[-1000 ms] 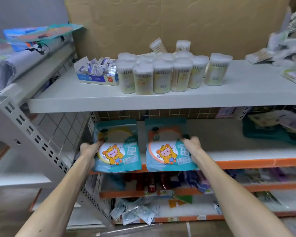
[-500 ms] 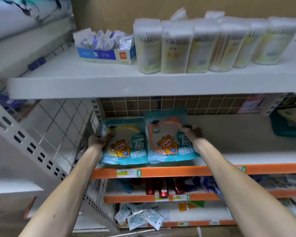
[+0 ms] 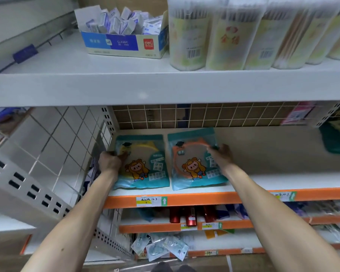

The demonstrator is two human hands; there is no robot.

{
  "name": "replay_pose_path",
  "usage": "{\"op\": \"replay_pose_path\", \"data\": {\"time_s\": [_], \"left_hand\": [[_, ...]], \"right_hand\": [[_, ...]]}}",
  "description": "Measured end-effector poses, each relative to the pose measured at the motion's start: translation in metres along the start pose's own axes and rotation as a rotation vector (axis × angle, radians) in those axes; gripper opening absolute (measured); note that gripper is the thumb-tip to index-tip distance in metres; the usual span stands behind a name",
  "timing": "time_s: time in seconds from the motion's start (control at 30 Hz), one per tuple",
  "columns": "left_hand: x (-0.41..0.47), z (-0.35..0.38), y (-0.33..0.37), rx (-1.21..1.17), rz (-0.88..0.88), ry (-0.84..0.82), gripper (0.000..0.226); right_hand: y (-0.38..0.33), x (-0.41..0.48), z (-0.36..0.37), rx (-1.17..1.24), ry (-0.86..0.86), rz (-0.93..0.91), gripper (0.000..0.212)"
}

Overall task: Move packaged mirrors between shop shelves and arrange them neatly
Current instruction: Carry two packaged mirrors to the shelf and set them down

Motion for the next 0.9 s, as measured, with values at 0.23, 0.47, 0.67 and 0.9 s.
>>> {"op": "replay_pose_path", "data": {"time_s": [0.23,0.47,0.67,0.9], "left_hand": [[0.014,0.007,-0.012,0.236,0.142,0.117,0.030],[0.012,0.009,-0.013,0.296,0.207,0.159,0.015],[-0.001,0.007,-0.006,0.322,0.198,0.148,0.021],[-0.084,0.011,0.041,0.663,0.505,0.053,0.052]], "right_hand": [[0.040,0.034,0.020,-0.306,0.145,-0.038,0.032],[0.005,-0.001,0.019,-0.445,0.184,-0.047,0.036],[0.000,-0.018,0.013,-0.608,0.263,-0.069,0.043],[-0.041,-0.084,0.006,-0.836,0.016,-0.396,0.038]]}}
Point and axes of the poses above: each hand's wrist, its own x-axis towards the middle knuckle, its own z-axis out of the palm, y = z × x, the point moved 3 cm from there along x, towards the middle knuckle, and after that the axes turned 7 degrees about -z, right-handed, at the moved point
